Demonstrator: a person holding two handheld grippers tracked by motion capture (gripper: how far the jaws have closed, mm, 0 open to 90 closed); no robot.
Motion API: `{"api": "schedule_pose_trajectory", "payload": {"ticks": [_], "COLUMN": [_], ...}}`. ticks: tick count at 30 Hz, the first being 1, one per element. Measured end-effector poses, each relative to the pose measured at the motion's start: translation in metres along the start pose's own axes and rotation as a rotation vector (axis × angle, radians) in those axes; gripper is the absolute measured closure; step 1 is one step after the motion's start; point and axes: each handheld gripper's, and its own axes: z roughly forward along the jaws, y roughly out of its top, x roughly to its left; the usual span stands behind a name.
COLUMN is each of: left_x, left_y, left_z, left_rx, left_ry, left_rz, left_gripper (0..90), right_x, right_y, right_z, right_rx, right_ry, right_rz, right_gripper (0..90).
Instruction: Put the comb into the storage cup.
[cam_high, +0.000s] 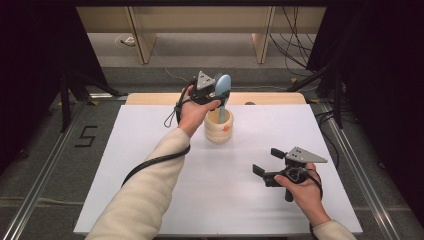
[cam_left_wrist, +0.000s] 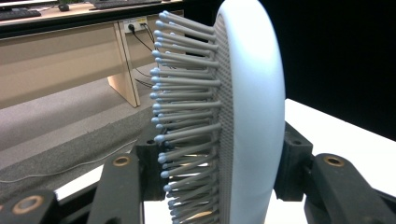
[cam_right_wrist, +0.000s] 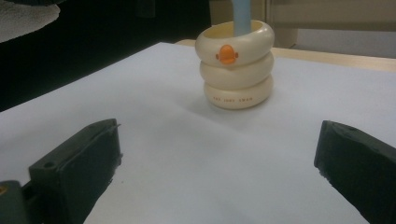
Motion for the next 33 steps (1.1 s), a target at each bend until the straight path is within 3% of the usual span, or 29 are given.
{"api": "schedule_pose_trajectory", "payload": {"ticks": [33], "left_x": [0.003], "left_y": [-0.022], "left_z": [0.006], "left_rx": [0.044], "left_ry": [0.002], "left_rz": [-0.027], "left_gripper": [47.9], "right_x": [0.0], "right_y": [-0.001], "right_z": [0.001], "right_rx": [0.005], "right_ry": [0.005], "right_rz": [0.002], "right_gripper": [1.4]}}
